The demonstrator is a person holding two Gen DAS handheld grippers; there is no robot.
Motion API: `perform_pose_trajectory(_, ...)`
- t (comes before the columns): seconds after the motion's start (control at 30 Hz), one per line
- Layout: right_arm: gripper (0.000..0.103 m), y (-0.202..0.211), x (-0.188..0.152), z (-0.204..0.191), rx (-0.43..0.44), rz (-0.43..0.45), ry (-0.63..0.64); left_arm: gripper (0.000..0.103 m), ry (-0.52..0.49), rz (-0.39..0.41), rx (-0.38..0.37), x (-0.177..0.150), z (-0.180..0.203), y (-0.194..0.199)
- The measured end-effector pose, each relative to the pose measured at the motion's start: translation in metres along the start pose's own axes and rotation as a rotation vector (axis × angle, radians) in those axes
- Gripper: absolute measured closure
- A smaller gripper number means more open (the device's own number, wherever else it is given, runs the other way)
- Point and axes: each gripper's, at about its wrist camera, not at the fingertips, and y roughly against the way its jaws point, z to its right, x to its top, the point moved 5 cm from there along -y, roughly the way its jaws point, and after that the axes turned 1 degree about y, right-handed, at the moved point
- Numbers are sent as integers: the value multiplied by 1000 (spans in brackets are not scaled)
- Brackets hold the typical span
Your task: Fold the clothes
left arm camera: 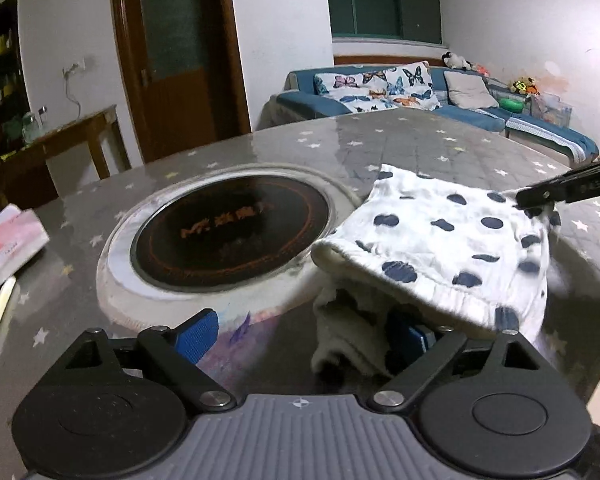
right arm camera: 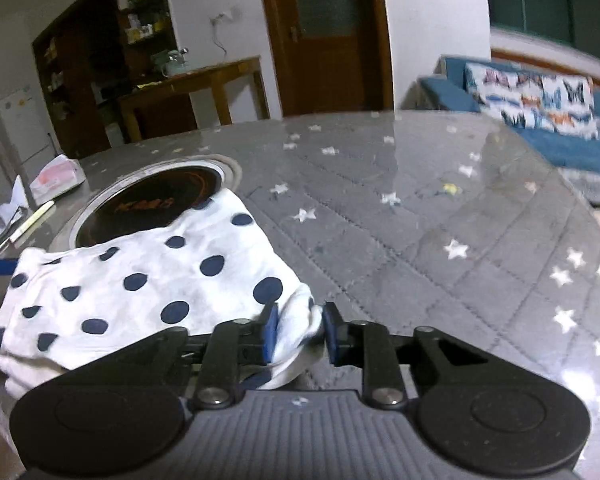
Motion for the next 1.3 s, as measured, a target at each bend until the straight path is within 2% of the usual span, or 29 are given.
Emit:
perform_pose_trajectory(0.1, 70, 12, 6, -17, 24, 30, 87, 9, 41, -11, 1, -5, -12, 9)
perform_pose_trajectory(0.17, 59, 18, 10, -35, 78, 39, 160, 6, 77, -17, 19, -7, -20, 16)
perform_pose_trajectory(0.27, 54, 27, 9, -71, 185, 40, 291, 0, 144, -27, 33, -6, -27, 25)
perform_pose_trajectory(0.33, 44, 32, 6, -97, 261, 32, 383, 0, 196, -35, 15, -5, -29, 29)
perform_pose_trajectory(0.5, 38, 38, -18, -159, 379, -4, 635, 0, 312, -62, -46, 1, -24, 30)
perform_pose_trajectory(0.7, 38, 32, -54, -202, 373, -12, 906, 0, 488, -109, -132, -1, -16, 27)
perform_pose_trajectory(0.83, 41, 21, -67, -216, 308, 16, 1025, 0, 638, -160, -187, -5, -16, 23)
perform_pose_trajectory(0.9, 43, 19, -69, -219, 293, 33, 1049, 0, 699, -176, -213, -8, -15, 21)
perform_pose_trajectory(1.03, 63, 17, -67, -220, 298, 57, 1013, 0, 779, -199, -241, -12, -12, 16)
perform_pose_trajectory(1.1, 69, 18, -62, -216, 307, 67, 967, 0, 813, -201, -262, -13, -9, 15)
perform_pose_trajectory(1.3, 78, 28, -42, -205, 331, 103, 818, 0, 938, -193, -336, -17, -2, 13)
